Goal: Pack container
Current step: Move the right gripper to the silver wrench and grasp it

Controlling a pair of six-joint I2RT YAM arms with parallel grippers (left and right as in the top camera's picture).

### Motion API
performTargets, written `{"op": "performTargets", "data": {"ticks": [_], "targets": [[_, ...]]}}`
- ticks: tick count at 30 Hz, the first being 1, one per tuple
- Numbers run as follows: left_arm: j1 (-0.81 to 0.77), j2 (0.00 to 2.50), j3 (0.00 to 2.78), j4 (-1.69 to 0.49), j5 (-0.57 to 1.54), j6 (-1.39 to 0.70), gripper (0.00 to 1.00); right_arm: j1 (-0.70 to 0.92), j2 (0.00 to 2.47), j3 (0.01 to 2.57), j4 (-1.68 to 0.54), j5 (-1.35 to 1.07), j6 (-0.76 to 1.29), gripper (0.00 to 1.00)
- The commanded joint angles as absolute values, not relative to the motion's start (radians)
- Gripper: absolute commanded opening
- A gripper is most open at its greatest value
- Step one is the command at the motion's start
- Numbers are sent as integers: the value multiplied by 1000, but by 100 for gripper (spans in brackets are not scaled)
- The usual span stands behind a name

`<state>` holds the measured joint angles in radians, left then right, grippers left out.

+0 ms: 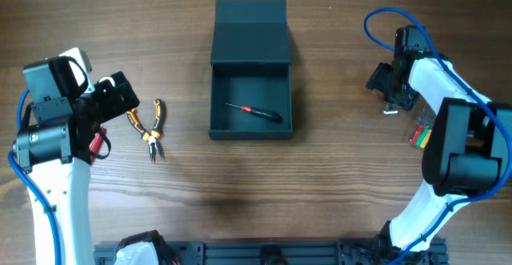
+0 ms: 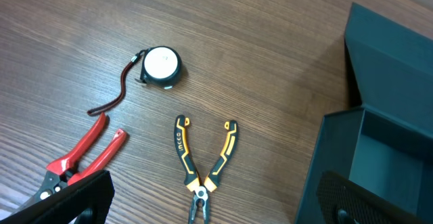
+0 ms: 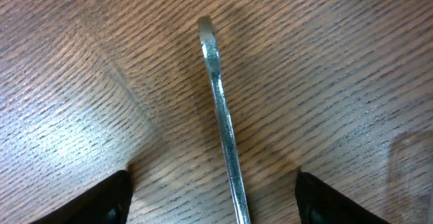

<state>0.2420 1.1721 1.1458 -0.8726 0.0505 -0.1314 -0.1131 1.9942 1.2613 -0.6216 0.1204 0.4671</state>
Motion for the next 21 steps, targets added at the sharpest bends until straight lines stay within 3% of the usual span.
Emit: {"op": "performTargets", "data": {"ticks": [1, 8, 11, 15, 21], "targets": [[237, 1158, 1166, -873, 63, -108, 100, -112, 2059, 1248, -622, 65, 470, 66], [237, 1157, 1166, -873, 63, -108, 100, -112, 2059, 1248, -622, 50, 470, 43], [237, 1157, 1166, -873, 63, -108, 100, -112, 2059, 1248, -624, 50, 470, 39], [237, 1157, 1166, -873, 63, -108, 100, -112, 2059, 1248, -625, 50, 470, 14], [237, 1157, 1166, -873, 63, -108, 100, -112, 2059, 1248, -625, 50, 469, 4]]}}
